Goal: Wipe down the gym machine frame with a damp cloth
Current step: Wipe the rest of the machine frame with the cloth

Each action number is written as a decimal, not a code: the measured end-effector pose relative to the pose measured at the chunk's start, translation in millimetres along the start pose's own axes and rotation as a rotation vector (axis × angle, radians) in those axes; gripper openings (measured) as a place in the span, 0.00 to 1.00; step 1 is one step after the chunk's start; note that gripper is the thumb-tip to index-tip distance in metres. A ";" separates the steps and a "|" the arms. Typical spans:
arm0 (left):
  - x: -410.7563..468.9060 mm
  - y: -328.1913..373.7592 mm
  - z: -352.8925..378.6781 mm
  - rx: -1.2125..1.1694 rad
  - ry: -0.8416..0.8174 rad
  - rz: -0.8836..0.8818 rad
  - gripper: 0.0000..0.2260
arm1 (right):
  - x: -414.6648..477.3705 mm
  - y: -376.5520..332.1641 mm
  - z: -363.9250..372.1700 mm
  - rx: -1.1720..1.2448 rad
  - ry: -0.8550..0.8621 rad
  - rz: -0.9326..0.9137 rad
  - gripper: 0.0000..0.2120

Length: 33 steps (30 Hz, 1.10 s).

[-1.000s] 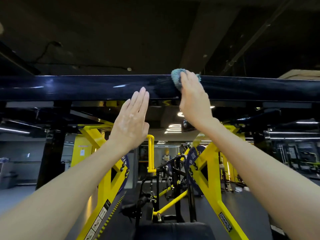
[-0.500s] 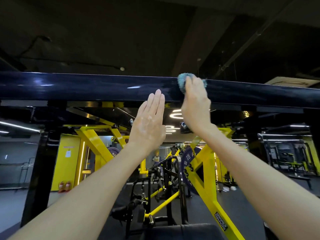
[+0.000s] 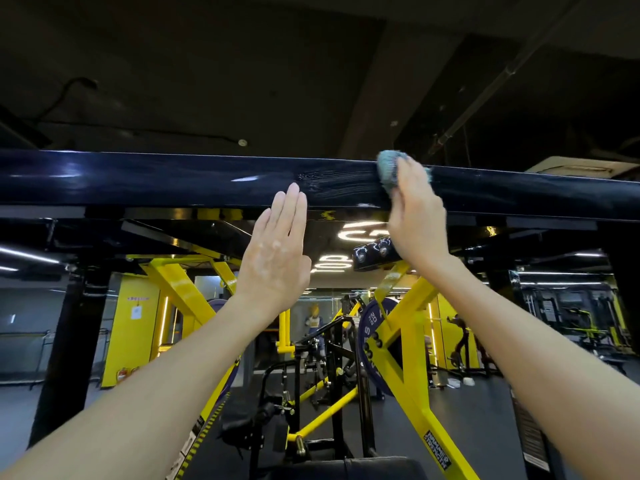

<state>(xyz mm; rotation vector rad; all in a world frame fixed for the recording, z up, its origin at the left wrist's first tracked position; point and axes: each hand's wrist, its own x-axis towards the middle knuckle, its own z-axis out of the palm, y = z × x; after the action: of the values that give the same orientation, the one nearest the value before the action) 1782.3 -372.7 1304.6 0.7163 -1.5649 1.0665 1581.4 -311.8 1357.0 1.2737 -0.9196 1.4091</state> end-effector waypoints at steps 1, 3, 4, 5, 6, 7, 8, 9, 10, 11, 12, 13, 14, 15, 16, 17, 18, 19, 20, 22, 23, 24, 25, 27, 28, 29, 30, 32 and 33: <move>0.0 1.4 0.7 -0.010 -0.002 -0.008 0.38 | -0.3 2.2 2.0 -0.022 0.028 0.042 0.22; 0.4 3.8 1.6 -0.004 -0.005 -0.016 0.39 | 3.2 -7.6 11.6 -0.059 0.080 0.139 0.22; 0.3 4.1 1.9 0.006 -0.007 -0.016 0.39 | 5.8 -19.1 17.6 -0.064 0.098 0.170 0.23; 0.5 3.9 2.2 0.015 -0.013 -0.015 0.39 | 8.6 -32.7 24.4 -0.054 0.105 0.164 0.23; 1.0 3.5 2.2 0.021 -0.018 -0.011 0.40 | 10.4 -47.2 30.9 -0.030 0.101 0.119 0.24; 1.6 2.3 2.4 0.029 -0.019 -0.005 0.40 | 10.5 -61.3 38.2 0.000 0.079 0.045 0.24; 1.9 0.6 2.2 0.043 -0.017 0.003 0.40 | 9.0 -75.1 45.3 0.029 0.043 -0.034 0.23; 1.7 -1.3 1.6 0.055 -0.020 0.009 0.39 | 7.0 -86.3 51.5 0.058 -0.003 -0.097 0.23; 1.1 -2.9 0.7 0.058 -0.025 0.013 0.39 | 5.4 -93.9 55.3 0.086 -0.039 -0.135 0.23; 0.4 -4.1 -0.5 0.054 -0.030 0.017 0.39 | 5.5 -96.8 57.0 0.107 -0.062 -0.153 0.23; 0.1 -5.3 -2.4 0.055 -0.038 0.023 0.39 | 7.0 -95.4 56.8 0.116 -0.079 -0.167 0.23; -0.2 -6.5 -4.4 0.063 -0.052 0.032 0.39 | 7.8 -92.0 53.7 0.113 -0.101 -0.188 0.23; -0.4 -8.1 -6.5 0.074 -0.067 0.046 0.39 | 8.8 -86.2 50.0 0.100 -0.131 -0.216 0.24; -0.9 -10.6 -8.2 0.087 -0.081 0.062 0.39 | 9.7 -79.6 45.1 0.084 -0.165 -0.237 0.25; -2.8 -13.2 -10.3 0.102 -0.091 0.074 0.39 | 10.0 -72.1 38.9 0.071 -0.188 -0.235 0.27; -5.2 -16.8 -12.7 0.116 -0.097 0.078 0.38 | 10.5 -63.3 32.5 0.063 -0.185 -0.205 0.28; -7.8 -21.2 -15.5 0.128 -0.099 0.072 0.38 | 11.5 -53.5 25.8 0.064 -0.156 -0.156 0.28; -10.7 -26.8 -18.8 0.135 -0.099 0.056 0.38 | 12.6 -43.2 19.5 0.065 -0.122 -0.098 0.28; -13.9 -33.7 -22.1 0.138 -0.097 0.034 0.38 | 13.4 -33.6 14.4 0.061 -0.094 -0.049 0.28; -19.6 -50.4 -28.7 0.146 -0.077 -0.016 0.38 | 15.4 -23.3 8.9 0.033 -0.075 0.003 0.27; -21.3 -58.9 -32.0 0.151 -0.068 -0.038 0.38 | 16.3 -23.2 9.3 0.017 -0.073 0.015 0.27; -22.3 -67.5 -35.1 0.158 -0.063 -0.055 0.38 | 16.9 -25.5 11.9 0.000 -0.062 0.033 0.27; -22.5 -75.9 -37.7 0.164 -0.056 -0.070 0.37 | 17.1 -30.3 15.4 -0.021 -0.036 0.062 0.26; -22.6 -93.1 -41.6 0.175 -0.041 -0.094 0.36 | 15.5 -44.7 25.4 -0.050 0.038 0.128 0.25; -22.7 -100.5 -43.3 0.182 -0.037 -0.097 0.36 | 14.2 -53.0 30.3 -0.054 0.068 0.145 0.25; -22.8 -107.0 -44.3 0.186 -0.034 -0.093 0.36 | 12.6 -61.9 34.7 -0.055 0.082 0.147 0.25; -23.3 -114.6 -45.3 0.188 -0.029 -0.086 0.36 | 10.9 -73.5 40.4 -0.056 0.081 0.133 0.25; -26.9 -129.2 -45.8 0.180 -0.024 -0.086 0.36 | 6.2 -102.0 54.9 -0.034 0.069 0.070 0.25; -30.1 -136.0 -45.5 0.169 -0.023 -0.095 0.36 | 3.9 -118.5 63.8 -0.015 0.059 0.039 0.25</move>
<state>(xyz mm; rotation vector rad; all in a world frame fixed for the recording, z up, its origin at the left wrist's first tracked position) 1927.4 -391.3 1313.8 0.9116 -1.4568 1.1326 1711.7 -345.5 1362.0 1.2024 -0.9179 1.4605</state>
